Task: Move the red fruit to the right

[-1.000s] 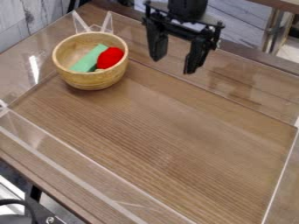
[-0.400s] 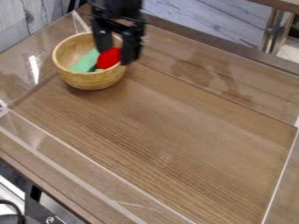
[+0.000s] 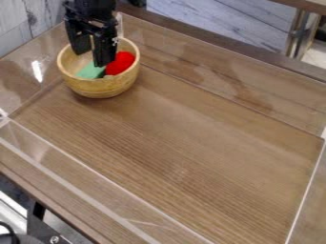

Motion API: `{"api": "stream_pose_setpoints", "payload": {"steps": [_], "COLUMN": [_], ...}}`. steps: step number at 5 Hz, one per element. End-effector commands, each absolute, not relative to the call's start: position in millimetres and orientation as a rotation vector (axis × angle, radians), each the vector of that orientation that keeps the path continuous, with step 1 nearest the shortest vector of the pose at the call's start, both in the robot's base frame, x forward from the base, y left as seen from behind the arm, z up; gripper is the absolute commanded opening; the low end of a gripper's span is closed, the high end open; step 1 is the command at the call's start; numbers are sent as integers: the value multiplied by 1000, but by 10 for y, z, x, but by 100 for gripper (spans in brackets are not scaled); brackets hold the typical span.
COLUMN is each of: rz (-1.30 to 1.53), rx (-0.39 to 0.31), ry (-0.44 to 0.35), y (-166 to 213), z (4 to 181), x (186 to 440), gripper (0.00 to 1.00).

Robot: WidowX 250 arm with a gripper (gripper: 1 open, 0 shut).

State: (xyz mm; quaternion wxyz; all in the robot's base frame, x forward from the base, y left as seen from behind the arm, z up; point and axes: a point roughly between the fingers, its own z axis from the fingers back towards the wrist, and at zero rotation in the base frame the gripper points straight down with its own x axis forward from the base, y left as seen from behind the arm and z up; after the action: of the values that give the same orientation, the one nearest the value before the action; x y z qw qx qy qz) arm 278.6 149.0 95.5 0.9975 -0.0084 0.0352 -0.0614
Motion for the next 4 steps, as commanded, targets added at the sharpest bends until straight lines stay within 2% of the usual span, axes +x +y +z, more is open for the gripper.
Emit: {"api": "stream_pose_setpoints", "payload": {"steps": [1,4], "rz": [-87,-109], "rx": [18,23], "ry": [8,-22], "y": [1579,1546], "z": [1124,1043], "x": [2880,2834], "gripper": [100,100]}}
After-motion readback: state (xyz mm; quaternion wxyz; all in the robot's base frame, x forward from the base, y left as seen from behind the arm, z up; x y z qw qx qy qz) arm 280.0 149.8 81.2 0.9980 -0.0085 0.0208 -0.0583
